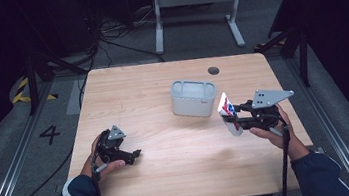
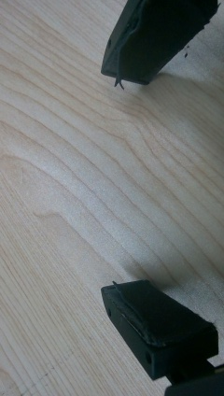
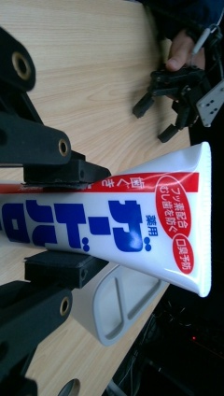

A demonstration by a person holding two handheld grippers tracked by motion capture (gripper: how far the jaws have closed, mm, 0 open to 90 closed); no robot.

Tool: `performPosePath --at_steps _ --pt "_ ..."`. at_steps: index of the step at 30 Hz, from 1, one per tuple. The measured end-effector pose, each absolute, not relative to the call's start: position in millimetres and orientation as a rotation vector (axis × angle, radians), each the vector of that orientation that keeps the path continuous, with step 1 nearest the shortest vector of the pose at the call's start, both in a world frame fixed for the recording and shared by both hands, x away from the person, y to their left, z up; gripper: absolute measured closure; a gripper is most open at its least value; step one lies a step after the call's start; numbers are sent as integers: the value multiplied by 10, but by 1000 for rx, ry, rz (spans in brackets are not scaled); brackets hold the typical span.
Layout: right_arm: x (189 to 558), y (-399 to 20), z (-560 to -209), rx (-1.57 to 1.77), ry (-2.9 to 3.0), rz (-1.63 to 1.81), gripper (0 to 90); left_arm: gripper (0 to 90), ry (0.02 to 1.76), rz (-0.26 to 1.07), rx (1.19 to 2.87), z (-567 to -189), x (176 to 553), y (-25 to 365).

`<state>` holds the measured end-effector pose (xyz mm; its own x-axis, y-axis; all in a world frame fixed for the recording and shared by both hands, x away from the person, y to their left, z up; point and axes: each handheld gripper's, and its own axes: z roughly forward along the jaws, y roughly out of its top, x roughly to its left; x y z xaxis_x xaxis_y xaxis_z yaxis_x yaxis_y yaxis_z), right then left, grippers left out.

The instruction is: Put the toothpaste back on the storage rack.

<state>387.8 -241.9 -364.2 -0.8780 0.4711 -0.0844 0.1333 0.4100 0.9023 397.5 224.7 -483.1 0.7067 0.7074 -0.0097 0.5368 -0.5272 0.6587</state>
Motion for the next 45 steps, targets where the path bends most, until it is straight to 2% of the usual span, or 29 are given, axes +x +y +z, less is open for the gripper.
performPosePath --at_steps 12,45 --pt "3957 -2195 -3498 530 2266 1495 636 2 951 347 2262 -4829 3969 2246" --pt "4636 -1696 -3281 605 2097 1608 634 1 942 343 2266 -4829 3962 2247"
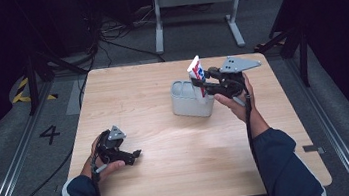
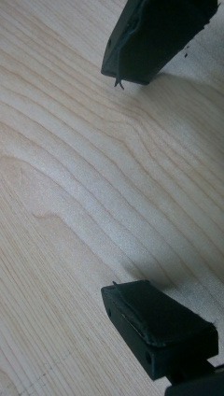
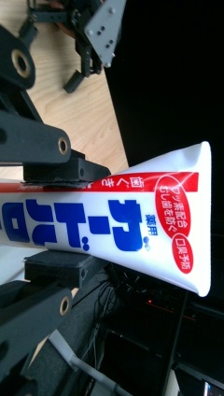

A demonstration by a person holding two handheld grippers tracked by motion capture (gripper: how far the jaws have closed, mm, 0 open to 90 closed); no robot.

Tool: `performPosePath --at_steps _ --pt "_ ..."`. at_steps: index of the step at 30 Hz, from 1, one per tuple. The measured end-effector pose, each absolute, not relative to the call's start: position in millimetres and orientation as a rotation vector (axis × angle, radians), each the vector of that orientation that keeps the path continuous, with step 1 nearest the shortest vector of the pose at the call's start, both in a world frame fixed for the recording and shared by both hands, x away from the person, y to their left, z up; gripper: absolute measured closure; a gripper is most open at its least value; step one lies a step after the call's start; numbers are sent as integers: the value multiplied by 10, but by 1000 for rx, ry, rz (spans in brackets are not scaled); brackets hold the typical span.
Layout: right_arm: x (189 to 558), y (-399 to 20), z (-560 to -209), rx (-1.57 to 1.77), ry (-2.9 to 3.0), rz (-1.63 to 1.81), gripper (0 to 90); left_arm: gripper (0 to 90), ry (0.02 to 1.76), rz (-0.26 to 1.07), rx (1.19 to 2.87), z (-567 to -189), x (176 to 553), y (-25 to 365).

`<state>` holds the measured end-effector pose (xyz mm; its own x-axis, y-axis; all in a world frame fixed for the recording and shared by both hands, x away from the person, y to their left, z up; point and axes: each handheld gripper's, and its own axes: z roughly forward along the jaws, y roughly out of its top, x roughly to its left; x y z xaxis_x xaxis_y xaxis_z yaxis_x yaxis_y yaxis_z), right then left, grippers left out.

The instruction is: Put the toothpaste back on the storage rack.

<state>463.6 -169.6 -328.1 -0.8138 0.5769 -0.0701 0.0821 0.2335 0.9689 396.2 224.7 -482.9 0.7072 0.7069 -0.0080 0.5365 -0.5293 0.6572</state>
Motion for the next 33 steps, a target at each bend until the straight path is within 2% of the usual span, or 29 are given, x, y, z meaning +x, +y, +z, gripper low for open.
performPosePath --at_steps 33 --pt "5085 -1531 -3420 710 2080 1572 630 1 945 342 2264 -4829 3961 2246"
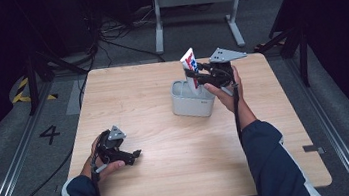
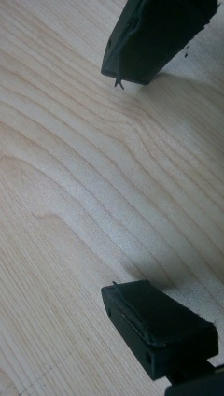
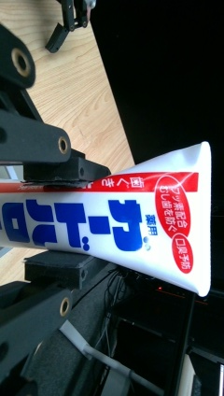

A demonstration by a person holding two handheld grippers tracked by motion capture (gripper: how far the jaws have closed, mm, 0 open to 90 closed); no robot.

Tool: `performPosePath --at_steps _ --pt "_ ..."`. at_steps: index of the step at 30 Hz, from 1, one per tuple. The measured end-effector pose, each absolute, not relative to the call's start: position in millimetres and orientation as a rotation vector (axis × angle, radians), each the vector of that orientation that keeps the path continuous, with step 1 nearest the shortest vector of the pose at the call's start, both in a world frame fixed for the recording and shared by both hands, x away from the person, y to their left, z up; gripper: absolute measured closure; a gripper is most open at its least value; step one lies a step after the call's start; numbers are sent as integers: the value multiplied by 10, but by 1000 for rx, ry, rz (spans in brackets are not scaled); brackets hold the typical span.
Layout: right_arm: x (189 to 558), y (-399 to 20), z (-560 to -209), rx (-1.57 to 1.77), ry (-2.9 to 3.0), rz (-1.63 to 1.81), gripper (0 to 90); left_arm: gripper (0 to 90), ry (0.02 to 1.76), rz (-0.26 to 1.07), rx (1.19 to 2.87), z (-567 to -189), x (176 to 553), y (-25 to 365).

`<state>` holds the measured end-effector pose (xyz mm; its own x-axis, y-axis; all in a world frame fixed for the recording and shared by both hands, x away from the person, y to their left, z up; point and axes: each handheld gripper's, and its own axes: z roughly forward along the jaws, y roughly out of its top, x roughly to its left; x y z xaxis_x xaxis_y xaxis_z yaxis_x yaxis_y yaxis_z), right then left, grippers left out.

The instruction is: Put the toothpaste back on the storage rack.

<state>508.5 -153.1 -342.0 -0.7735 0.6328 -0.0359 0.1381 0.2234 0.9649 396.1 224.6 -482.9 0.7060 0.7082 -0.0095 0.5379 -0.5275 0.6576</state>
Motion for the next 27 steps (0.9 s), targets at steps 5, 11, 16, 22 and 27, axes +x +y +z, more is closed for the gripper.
performPosePath --at_steps 5,11,16,22,27 --pt "5142 -1563 -3482 735 2084 1558 628 1 944 342 2264 -4829 3961 2246" --pt "5169 -1599 -3548 763 2090 1554 626 1 948 343 2258 -4832 3960 2239" --pt "5183 -1609 -3601 765 2111 1531 623 1 948 341 2259 -4832 3961 2237" --pt "5153 -1627 -3655 751 2150 1496 617 1 948 340 2258 -4832 3961 2236" --pt "5118 -1638 -3673 736 2181 1467 610 1 947 341 2259 -4833 3962 2237"
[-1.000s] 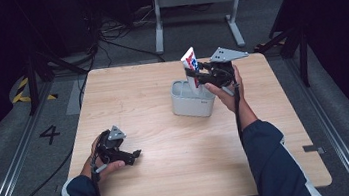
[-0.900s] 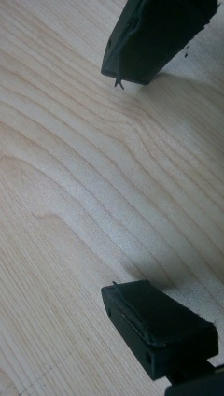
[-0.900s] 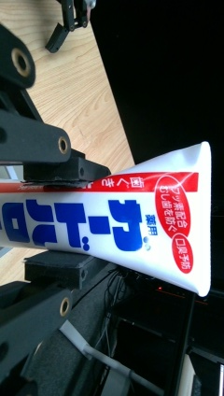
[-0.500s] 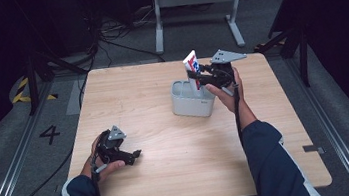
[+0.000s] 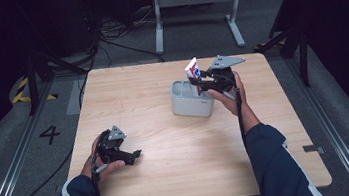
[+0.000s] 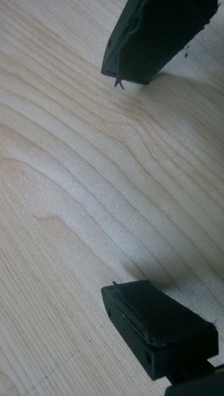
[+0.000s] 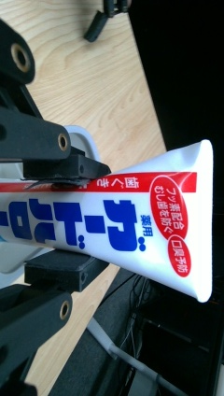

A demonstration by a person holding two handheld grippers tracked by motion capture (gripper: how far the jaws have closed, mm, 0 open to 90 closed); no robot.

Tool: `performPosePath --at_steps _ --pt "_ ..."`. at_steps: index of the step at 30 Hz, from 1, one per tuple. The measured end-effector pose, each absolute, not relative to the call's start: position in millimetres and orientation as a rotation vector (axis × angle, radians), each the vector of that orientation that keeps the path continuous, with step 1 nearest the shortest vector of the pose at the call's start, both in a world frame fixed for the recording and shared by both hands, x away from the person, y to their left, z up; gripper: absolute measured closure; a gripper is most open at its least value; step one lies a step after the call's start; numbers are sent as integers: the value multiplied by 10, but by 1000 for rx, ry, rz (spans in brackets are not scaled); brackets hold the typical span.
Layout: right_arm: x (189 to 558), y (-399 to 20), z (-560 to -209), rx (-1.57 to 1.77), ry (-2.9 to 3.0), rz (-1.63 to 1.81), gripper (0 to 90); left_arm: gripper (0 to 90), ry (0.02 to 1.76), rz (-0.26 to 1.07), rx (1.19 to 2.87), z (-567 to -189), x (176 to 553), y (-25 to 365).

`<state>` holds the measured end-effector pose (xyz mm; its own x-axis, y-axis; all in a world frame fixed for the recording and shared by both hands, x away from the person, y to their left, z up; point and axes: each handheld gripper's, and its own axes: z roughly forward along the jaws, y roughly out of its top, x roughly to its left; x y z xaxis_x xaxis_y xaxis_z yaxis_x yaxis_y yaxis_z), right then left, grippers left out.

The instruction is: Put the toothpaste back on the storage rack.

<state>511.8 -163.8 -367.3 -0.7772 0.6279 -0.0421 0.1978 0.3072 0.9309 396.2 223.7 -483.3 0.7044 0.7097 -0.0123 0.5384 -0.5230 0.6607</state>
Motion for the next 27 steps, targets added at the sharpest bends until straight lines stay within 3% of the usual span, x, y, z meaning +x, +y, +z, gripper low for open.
performPosePath --at_steps 27 --pt "5034 -1763 -3816 739 2291 1339 573 2 946 342 2261 -4832 3962 2237"
